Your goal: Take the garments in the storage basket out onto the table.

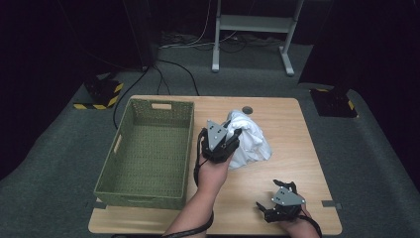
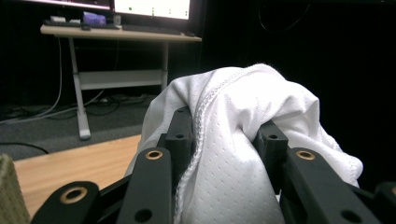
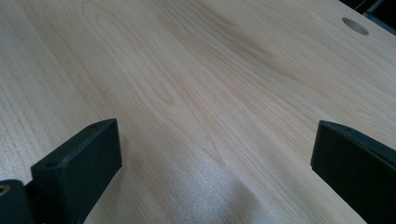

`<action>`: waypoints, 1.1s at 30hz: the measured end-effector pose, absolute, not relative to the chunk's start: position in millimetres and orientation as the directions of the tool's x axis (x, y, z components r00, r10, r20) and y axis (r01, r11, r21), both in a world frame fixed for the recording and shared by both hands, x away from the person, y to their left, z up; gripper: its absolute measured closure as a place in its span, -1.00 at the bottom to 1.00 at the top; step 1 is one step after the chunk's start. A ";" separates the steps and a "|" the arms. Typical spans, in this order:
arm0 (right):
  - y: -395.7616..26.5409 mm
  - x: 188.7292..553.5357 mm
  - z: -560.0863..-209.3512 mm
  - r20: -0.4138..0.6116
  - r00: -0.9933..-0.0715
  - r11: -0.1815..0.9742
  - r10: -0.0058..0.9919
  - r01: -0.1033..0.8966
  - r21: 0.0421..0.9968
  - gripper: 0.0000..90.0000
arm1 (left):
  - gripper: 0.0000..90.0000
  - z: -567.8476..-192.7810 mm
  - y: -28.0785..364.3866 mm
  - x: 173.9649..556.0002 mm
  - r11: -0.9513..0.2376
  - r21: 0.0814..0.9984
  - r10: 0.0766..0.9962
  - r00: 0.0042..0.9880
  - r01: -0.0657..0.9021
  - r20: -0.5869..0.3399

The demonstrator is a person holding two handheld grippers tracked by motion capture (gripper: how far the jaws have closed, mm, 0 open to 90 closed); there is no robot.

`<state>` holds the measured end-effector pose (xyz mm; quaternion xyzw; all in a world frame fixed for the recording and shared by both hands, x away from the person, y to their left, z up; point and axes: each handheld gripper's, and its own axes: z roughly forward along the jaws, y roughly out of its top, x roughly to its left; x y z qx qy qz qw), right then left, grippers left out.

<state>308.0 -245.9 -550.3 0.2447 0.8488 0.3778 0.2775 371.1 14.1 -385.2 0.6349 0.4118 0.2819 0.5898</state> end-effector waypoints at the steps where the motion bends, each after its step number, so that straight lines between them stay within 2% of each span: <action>1: -246.0 308.0 -550.3 -0.284 -0.726 0.593 0.626 0.208 0.778 -0.97 | 0.45 -387.2 13.0 371.5 0.035 0.980 0.855 0.502 0.194 -0.130; 33: -247.2 307.6 -550.0 -0.275 -0.730 0.583 0.626 0.204 0.786 -0.97 | 0.45 -453.8 -5.7 396.7 -0.008 0.947 0.890 0.434 0.320 -0.139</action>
